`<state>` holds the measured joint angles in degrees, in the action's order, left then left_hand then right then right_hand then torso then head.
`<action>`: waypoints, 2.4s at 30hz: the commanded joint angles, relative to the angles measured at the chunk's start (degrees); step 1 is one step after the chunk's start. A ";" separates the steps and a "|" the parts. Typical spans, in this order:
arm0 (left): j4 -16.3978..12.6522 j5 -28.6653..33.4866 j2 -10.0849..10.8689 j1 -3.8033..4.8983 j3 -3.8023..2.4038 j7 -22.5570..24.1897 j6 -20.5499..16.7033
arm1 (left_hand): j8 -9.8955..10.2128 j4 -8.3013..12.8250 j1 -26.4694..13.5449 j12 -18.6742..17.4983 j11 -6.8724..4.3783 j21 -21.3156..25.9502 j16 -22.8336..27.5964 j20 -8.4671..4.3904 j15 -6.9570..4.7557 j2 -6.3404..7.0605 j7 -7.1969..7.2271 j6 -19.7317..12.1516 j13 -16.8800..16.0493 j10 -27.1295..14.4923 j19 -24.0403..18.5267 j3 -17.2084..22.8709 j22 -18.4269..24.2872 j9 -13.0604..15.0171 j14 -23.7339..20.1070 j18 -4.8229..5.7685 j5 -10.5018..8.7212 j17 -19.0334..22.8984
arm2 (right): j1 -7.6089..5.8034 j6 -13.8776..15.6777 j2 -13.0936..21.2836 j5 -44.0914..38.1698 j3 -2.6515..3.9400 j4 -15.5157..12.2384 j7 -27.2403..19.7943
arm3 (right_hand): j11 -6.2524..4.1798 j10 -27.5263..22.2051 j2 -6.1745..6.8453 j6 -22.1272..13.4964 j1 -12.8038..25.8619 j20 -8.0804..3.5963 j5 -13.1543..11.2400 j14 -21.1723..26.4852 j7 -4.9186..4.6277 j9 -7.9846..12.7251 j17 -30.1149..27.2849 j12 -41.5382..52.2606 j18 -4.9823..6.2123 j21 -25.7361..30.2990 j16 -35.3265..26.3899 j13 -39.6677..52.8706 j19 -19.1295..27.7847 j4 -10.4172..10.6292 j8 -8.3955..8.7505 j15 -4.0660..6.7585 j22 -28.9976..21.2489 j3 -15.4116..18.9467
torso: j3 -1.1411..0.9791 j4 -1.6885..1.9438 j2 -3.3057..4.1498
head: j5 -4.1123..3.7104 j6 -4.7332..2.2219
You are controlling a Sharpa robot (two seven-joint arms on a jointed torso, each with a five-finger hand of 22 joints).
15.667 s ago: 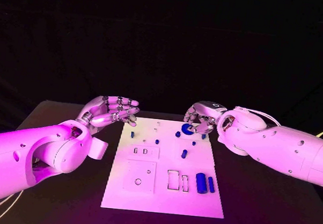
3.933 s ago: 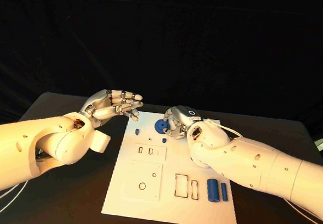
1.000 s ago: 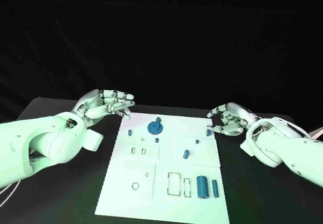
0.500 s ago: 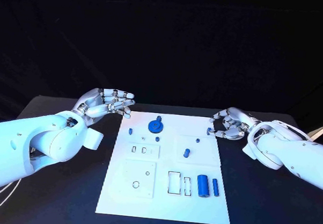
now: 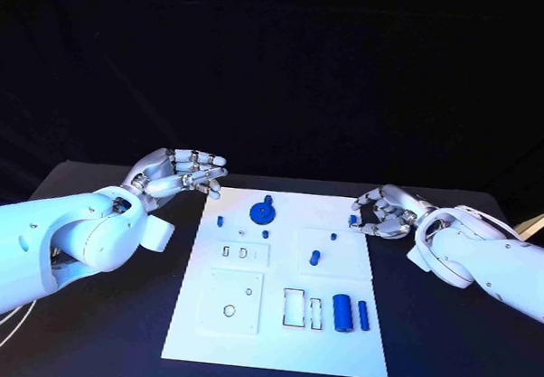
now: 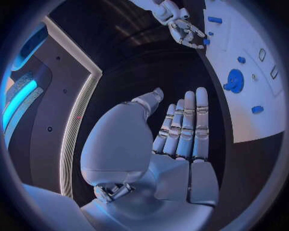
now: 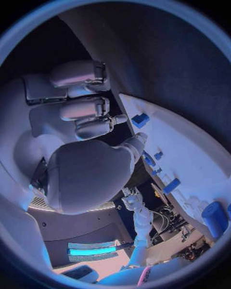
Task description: Assemble the parts on the task board
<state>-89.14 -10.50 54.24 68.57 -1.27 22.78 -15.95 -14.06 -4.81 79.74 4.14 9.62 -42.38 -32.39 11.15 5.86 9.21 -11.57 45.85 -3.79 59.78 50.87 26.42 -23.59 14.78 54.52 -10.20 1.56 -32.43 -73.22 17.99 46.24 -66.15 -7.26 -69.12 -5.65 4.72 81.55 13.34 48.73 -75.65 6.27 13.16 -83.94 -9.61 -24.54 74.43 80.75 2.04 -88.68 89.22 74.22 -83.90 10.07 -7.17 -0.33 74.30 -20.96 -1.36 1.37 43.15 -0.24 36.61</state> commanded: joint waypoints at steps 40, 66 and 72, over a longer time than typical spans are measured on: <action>0.07 0.02 -0.11 0.00 -0.03 0.08 0.15 | 0.88 0.75 -1.11 -0.24 -0.12 -1.28 -0.81 -0.16 0.03 0.07 -1.19 -0.29 -0.29 -0.51 -0.44 1.85 -1.10 1.00 -0.84 -0.16 1.26 -0.98 | 0.89 -0.93 -1.91 -0.34 -0.04 2.06 1.19 | -1.33 0.33 -3.61 6.36 -0.01 -0.76 -0.33 -6.06 1.62 -1.65 15.57 0.88 -2.04 -1.32 0.78 7.30 -6.10 -2.56 -3.21 0.97 15.70 -6.75 | -0.01 -0.03 0.02 | 0.18 0.43; 0.16 0.02 0.07 0.00 -0.02 -0.04 0.17 | 0.89 0.75 -1.18 -0.24 -0.11 -1.42 -0.86 -0.13 0.04 0.04 -1.21 -0.28 -0.29 -0.52 -0.59 1.85 -1.18 1.02 -0.92 -0.16 1.26 -0.98 | 0.65 6.99 -1.05 -0.85 -0.01 -3.68 6.00 | -2.50 0.60 -7.69 6.19 2.79 -2.01 -2.42 -6.06 2.81 -5.02 15.57 0.49 -2.04 -1.32 0.78 7.28 -6.10 -4.87 -9.02 2.08 15.70 -11.48 | 0.04 -0.10 -0.11 | 0.41 0.49; 0.66 0.02 -0.17 -0.01 0.02 -0.05 0.15 | 0.89 0.75 -1.18 -0.24 -0.11 -1.42 -0.86 -0.13 0.04 0.04 -1.21 -0.28 -0.29 -0.52 -0.59 1.85 -1.18 1.02 -0.92 -0.16 1.26 -0.98 | -0.14 9.24 -0.95 -3.04 0.01 -9.93 11.23 | -2.37 0.34 -7.63 5.87 3.39 -1.92 -2.63 -6.06 2.66 -5.16 15.57 0.19 -2.04 -1.32 0.78 7.04 -6.10 -4.75 -9.24 1.97 15.70 -11.52 | 0.05 -0.22 -0.30 | 0.76 0.46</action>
<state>-88.59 -10.50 54.30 68.55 -1.23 22.64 -15.94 -14.06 -4.81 79.74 4.14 9.62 -43.04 -32.39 11.16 6.13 9.21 -11.57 45.85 -3.79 59.78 50.85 26.42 -23.91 14.78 54.22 -10.20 1.56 -32.43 -73.25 26.66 45.46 -68.40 -7.26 -77.85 4.39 2.66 82.39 7.38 53.24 -73.29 4.60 9.44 -84.23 -7.15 -25.81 74.43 81.08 2.04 -88.69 89.22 74.22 -83.71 5.76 -12.20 1.44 74.30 -28.50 -1.33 1.23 43.01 0.34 37.06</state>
